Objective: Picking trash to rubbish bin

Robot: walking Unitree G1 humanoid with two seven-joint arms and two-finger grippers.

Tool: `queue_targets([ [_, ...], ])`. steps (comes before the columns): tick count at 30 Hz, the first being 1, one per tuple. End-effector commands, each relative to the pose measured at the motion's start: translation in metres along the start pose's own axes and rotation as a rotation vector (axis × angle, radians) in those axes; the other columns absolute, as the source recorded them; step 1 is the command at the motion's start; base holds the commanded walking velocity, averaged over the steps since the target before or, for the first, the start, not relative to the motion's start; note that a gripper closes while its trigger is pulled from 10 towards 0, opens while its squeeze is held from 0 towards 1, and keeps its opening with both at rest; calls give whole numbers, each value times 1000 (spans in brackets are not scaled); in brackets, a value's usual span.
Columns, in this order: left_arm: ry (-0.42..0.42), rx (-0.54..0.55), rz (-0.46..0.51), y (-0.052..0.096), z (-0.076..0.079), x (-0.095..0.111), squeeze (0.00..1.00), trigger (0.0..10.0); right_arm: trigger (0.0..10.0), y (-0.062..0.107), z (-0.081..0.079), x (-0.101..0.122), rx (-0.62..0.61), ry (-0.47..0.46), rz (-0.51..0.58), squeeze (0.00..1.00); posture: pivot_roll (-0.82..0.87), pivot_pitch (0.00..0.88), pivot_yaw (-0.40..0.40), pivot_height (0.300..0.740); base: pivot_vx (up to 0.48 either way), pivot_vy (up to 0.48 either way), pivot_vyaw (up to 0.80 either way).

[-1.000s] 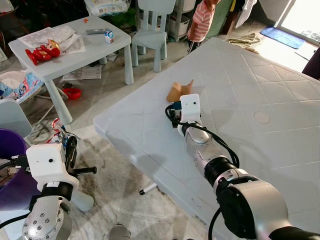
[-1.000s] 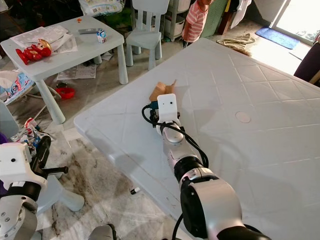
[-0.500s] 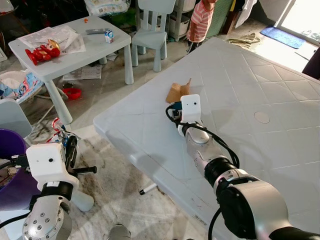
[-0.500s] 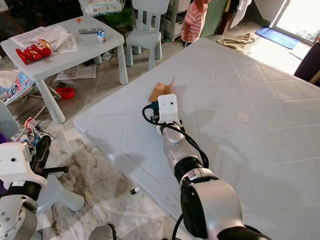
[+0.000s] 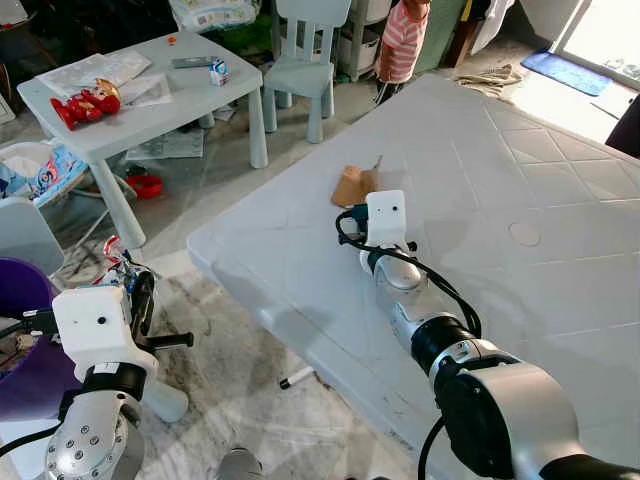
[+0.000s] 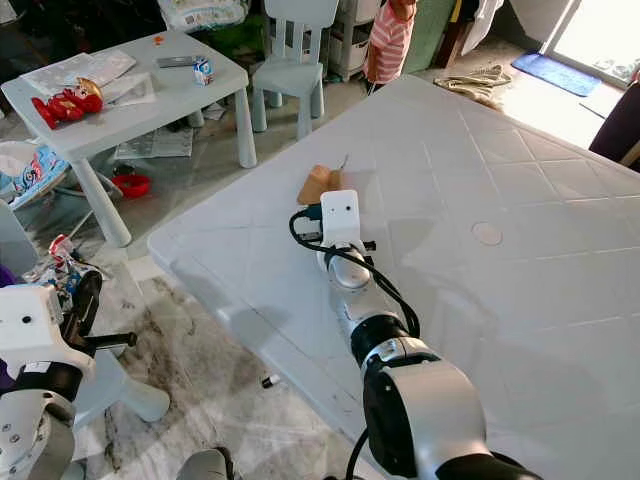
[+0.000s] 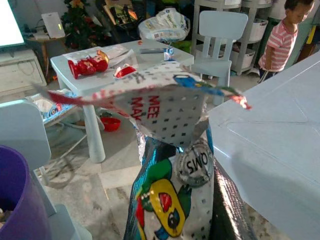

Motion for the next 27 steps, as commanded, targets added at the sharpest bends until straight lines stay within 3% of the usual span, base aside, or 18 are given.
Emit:
queue_targets([
  [1,2,-14,5,2,3,2,0,0,0,1,9,-4,-33,-9,-4,0,434,154,-94,740,0,0,0],
  [17,-8,-13,6,2,1,2,0,0,0,1,19,3,-75,2,34,0,446,149,-90,740,0,0,0],
  [25,-8,-13,7,1,1,2,0,0,0,-1,38,21,-117,34,95,0,424,142,-88,740,0,0,0],
  [27,-3,-17,8,0,3,2,0,0,0,-1,51,31,-135,50,133,0,424,142,-88,740,0,0,0],
])
Point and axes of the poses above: a point about 5 cm out from each wrist's last joint towards the gripper, its own y axis pointing back from the gripper into the wrist, its own x axis along the axis of the wrist's last joint, z = x × y, the point moved 6 cm from there along -y, pointing out of the wrist towards the gripper, and after that the axes turned 10 degrees about -y, right-handed, at the moved point
